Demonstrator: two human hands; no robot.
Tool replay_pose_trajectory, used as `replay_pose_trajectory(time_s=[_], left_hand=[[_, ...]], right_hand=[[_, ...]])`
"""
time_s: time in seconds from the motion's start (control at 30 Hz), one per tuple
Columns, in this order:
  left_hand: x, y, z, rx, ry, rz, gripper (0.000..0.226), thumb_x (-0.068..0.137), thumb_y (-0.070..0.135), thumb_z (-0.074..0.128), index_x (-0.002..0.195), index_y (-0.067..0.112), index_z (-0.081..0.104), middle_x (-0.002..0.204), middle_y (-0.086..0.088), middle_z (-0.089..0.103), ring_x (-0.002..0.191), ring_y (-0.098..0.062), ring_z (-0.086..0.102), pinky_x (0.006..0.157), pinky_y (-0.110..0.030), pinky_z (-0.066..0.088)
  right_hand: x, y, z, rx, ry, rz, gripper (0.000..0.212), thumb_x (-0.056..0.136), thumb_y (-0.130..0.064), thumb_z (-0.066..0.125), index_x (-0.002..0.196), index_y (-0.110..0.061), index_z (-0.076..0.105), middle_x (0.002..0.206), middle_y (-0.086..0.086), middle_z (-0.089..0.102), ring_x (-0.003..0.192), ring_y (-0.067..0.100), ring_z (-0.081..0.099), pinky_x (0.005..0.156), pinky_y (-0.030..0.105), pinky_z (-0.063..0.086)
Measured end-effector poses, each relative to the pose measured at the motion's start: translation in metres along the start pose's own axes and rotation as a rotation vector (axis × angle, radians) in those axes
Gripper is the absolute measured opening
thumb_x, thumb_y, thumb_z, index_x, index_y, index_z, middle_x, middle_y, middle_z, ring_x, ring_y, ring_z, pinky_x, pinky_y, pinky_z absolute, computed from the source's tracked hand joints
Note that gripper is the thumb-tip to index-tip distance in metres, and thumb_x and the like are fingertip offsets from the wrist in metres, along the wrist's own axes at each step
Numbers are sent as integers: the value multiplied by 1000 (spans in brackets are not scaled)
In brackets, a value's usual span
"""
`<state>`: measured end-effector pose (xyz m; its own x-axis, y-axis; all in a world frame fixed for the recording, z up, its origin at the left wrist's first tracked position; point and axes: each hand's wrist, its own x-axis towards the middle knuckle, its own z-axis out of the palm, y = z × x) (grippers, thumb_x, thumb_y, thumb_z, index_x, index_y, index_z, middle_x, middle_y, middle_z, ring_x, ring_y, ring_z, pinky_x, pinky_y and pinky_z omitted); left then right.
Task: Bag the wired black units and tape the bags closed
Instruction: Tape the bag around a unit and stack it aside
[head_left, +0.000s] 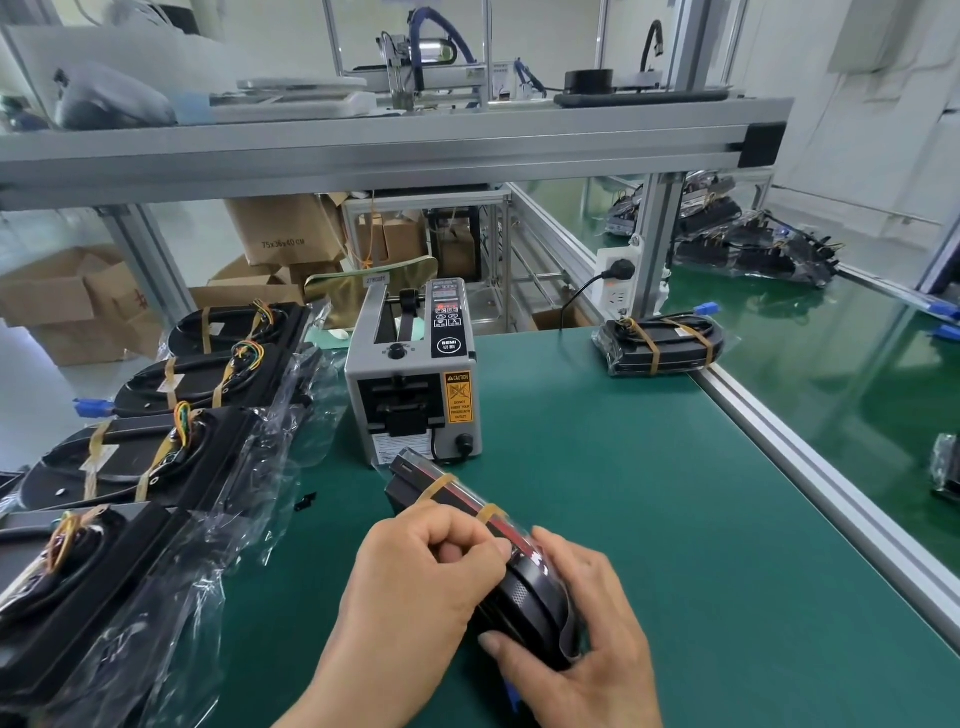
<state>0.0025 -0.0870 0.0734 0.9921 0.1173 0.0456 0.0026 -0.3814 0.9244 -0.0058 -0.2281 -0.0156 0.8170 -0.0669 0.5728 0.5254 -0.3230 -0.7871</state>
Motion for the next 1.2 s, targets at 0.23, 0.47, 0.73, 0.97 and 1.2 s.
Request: replay_pose_trajectory(time_s=[0.23, 0.47, 0.73, 0.97, 1.2], left_hand=[[0, -1, 3, 33, 37, 2, 10, 73, 35, 76, 66, 31, 70, 49, 16, 42, 44, -2, 38, 53, -22, 36], [-1, -2, 5, 77, 72, -3, 8, 70, 39, 75, 68, 34, 69, 50, 17, 45, 44, 0, 40, 46, -13, 33], [-1, -4, 6, 119, 61, 83, 20, 65, 46, 72, 77, 36, 60, 53, 12, 43, 47, -2, 39, 50, -11, 39], [-1, -1, 4, 141, 67, 112, 35, 60, 60, 67, 81, 35, 54, 52, 11, 40, 50, -2, 38, 53, -18, 36], [4, 6, 1, 155, 55, 65, 14, 86, 44, 64, 80, 34, 57, 52, 13, 47, 49, -1, 42, 55, -21, 35]], right_hand=[[-1, 3, 0, -11, 6, -24, 85, 55, -35, 86, 134, -37, 53, 118, -18, 57, 109, 10, 61, 82, 11, 50], [-3, 6, 1, -23, 0, -30, 89, 53, -31, 89, 134, -38, 53, 118, -17, 57, 108, 11, 61, 82, 14, 51], [-1, 6, 1, -4, -2, -22, 84, 57, -38, 87, 135, -37, 53, 118, -12, 59, 108, 14, 63, 84, 14, 50], [0, 4, 1, -4, -2, -31, 82, 58, -39, 85, 134, -32, 55, 117, -10, 59, 108, 13, 62, 84, 12, 49], [0, 4, 0, 6, -1, -31, 86, 53, -29, 88, 133, -33, 55, 117, -13, 59, 108, 10, 62, 86, 8, 46]])
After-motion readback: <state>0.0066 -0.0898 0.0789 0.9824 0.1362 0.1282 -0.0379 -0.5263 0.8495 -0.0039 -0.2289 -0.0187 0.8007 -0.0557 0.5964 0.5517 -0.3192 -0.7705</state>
